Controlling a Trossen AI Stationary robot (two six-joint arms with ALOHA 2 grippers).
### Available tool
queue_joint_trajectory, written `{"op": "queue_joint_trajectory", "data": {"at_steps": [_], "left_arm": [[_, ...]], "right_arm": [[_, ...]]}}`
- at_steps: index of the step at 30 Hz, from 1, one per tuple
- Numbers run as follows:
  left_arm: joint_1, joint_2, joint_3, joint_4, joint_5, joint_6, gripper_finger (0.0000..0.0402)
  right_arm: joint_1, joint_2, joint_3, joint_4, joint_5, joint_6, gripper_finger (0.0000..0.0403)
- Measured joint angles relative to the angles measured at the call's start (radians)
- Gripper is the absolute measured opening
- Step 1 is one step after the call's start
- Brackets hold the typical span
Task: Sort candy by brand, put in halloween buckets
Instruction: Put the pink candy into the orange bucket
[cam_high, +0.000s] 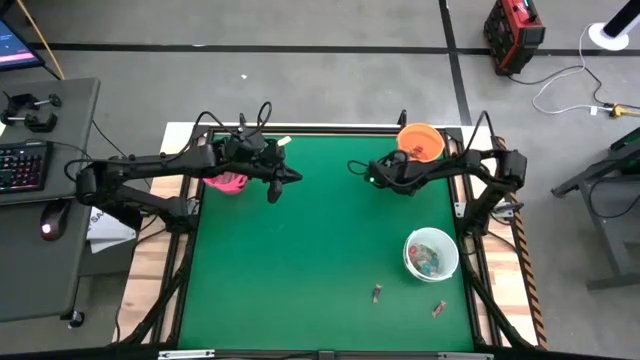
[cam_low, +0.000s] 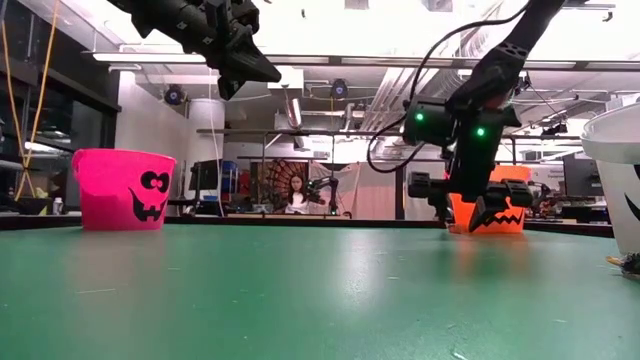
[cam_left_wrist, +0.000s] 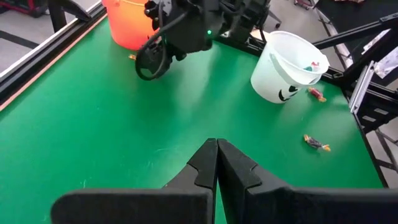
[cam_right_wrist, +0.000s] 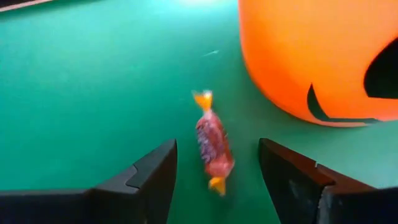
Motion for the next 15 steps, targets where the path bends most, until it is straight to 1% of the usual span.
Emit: {"op": "queue_joint_trajectory", "data": {"at_steps": [5, 8, 11, 15], "left_arm": [[0.0, 0.0, 0.0, 0.0, 0.0, 0.0, 0.0], [0.0, 0.0, 0.0, 0.0, 0.0, 0.0, 0.0], [0.0, 0.0, 0.0, 0.0, 0.0, 0.0, 0.0], [0.0, 0.0, 0.0, 0.0, -0.001, 0.0, 0.0]], "right_arm": [[-0.026, 0.0, 0.0, -0.004, -0.017, -0.04, 0.0214], [-0.031, 0.006, 0.0, -0.004, -0.035, -0.067, 0.0199], [-0.015, 0.027, 0.002, -0.006, -0.037, -0.067, 0.0159], [0.028, 0.057, 0.003, -0.002, -0.023, -0.065, 0.0086]]}}
